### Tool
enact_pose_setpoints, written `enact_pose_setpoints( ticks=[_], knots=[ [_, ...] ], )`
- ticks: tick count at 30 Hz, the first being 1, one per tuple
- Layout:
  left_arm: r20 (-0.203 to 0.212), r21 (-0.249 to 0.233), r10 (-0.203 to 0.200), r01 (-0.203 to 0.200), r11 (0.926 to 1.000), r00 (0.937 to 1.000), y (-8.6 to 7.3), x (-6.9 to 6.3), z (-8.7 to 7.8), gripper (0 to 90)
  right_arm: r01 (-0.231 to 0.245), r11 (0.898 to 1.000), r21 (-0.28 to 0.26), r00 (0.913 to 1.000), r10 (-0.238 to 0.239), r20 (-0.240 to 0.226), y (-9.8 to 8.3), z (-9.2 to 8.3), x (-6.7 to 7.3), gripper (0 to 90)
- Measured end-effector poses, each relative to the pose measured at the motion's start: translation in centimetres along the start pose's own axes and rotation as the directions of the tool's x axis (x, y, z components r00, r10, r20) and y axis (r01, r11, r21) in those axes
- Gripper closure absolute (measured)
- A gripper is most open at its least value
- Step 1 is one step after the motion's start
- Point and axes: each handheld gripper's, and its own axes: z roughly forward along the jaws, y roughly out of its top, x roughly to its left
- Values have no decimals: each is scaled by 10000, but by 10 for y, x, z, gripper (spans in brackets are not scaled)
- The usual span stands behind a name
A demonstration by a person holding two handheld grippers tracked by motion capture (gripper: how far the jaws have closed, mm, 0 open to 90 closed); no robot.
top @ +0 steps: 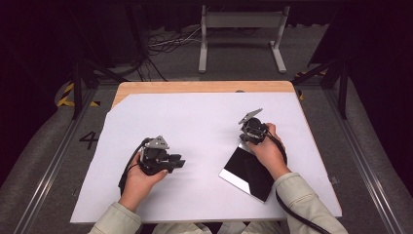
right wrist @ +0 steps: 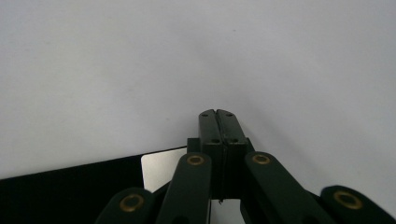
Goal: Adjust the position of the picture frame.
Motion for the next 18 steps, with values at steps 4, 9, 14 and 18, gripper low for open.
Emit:
enact_pose_setpoints(
  ticks=[4,9,14,18],
  knots=[
    [41,-8,-14,14,10000,10000,1,0,1,697,264,9996,-106,9992,-267,-289,0,-1,11,900],
    [85,68,51,-51,10000,10000,2,-1,4,698,506,9984,-254,9971,-519,-561,-5,-5,23,900],
    [174,43,69,-70,10000,9998,4,-1,6,699,837,9916,-985,9926,-917,-798,-16,-30,33,900],
    [195,71,27,-28,10000,9998,5,-1,9,699,1063,9842,-1417,9842,-1244,-1259,-36,-56,47,900]
  ],
)
